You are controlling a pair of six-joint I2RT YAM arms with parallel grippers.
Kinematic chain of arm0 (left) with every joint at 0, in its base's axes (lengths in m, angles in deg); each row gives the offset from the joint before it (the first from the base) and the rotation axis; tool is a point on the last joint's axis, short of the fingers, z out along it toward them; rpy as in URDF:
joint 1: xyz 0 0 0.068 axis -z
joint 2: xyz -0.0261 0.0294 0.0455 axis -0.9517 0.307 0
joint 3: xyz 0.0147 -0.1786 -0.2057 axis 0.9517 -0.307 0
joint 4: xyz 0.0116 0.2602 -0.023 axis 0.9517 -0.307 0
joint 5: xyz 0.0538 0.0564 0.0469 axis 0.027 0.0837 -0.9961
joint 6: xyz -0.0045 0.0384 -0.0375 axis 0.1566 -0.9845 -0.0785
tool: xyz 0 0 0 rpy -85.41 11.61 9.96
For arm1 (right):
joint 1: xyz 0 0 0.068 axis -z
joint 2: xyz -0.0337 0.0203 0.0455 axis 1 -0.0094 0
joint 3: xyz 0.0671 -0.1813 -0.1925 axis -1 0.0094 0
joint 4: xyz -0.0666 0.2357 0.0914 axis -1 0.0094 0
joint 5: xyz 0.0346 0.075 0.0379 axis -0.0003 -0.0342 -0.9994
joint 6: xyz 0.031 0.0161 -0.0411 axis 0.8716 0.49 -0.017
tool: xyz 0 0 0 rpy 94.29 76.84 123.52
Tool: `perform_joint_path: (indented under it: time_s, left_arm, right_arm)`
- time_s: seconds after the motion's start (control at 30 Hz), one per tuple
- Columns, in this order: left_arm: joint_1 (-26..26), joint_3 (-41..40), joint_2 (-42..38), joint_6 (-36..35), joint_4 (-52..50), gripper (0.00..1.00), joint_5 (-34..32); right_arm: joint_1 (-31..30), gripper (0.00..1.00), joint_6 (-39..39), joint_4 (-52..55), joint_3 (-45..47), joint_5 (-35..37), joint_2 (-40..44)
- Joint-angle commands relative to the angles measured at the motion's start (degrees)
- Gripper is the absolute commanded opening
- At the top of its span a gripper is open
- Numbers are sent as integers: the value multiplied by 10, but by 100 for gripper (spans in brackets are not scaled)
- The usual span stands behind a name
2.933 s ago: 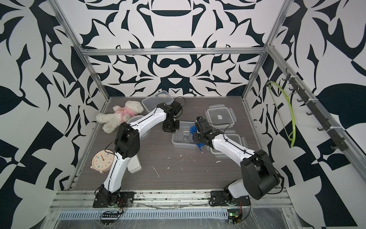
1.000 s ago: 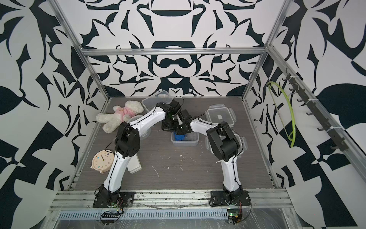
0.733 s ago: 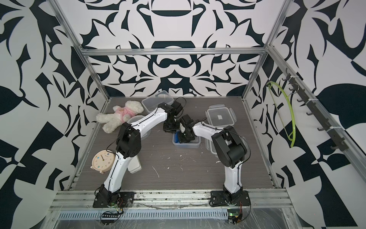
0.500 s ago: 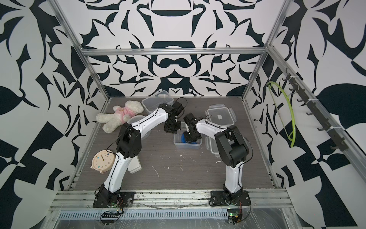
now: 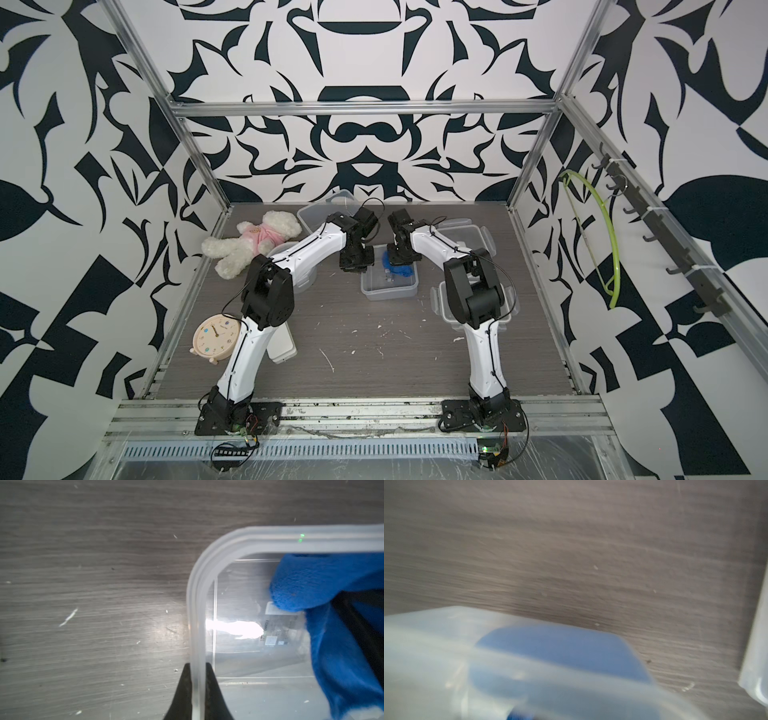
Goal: Wipe the insides of the lunch boxes
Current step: Move the lunch box to the center of the board, then place the cleaning item at the center of the board.
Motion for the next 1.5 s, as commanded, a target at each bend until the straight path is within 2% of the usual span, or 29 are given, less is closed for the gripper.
perform_joint_path:
  time_s: [0.0, 0.2, 0.33, 0.5, 0.7, 0.8, 0.97, 1.0, 1.03, 1.1, 1.23, 1.27, 1.3, 1.37, 1.4, 1.43, 1.47]
  left_arm:
    - [7, 68, 47, -26, -58, 0, 19]
    - [-13, 201, 125, -22, -93, 0, 31]
    - [-30, 232, 138, -5, -75, 1, 46]
    - [-40, 203, 115, 17, -4, 19, 79]
    - [-40, 208, 107, 45, 40, 31, 101]
    - [-39, 206, 100, 57, 48, 38, 110]
    - [-39, 153, 49, 65, 71, 45, 104]
    - [-39, 140, 35, 64, 73, 45, 98]
    - [-39, 126, 21, 64, 74, 45, 92]
    - [-39, 98, -7, 62, 74, 45, 80]
    - [-37, 33, -66, 57, 76, 45, 56]
    - [-36, 18, -77, 56, 76, 45, 50]
    - [-36, 2, -88, 56, 77, 46, 45]
    - [-36, -26, -107, 56, 80, 45, 39]
    - [-36, -39, -114, 56, 82, 45, 39]
    - [-35, -51, -121, 56, 85, 45, 38]
    - [-35, -60, -124, 56, 88, 45, 38]
  right_arm:
    - [8, 0, 18, -162, 35, -61, 112]
    - [23, 0, 26, -176, 111, -66, 248]
    - [22, 0, 26, -160, 177, -22, 349]
    - [22, 0, 21, -117, 273, 12, 447]
    - [19, 0, 55, -61, 399, -22, 534]
    - [-17, 0, 69, -21, 472, -33, 564]
    - [-147, 0, 118, 5, 564, 15, 584]
    - [-175, 4, 133, 1, 573, 32, 578]
    - [-197, 12, 142, -8, 579, 41, 567]
    - [-227, 33, 151, -30, 581, 49, 531]
    - [-283, 54, 153, -75, 565, 61, 439]
    - [-290, 63, 153, -87, 565, 58, 429]
    - [-295, 71, 156, -103, 567, 53, 421]
    - [-298, 75, 166, -124, 576, 46, 423]
    - [-298, 94, 170, -129, 581, 45, 432]
    - [-298, 100, 173, -129, 586, 48, 445]
    - [-299, 100, 173, -127, 590, 49, 458]
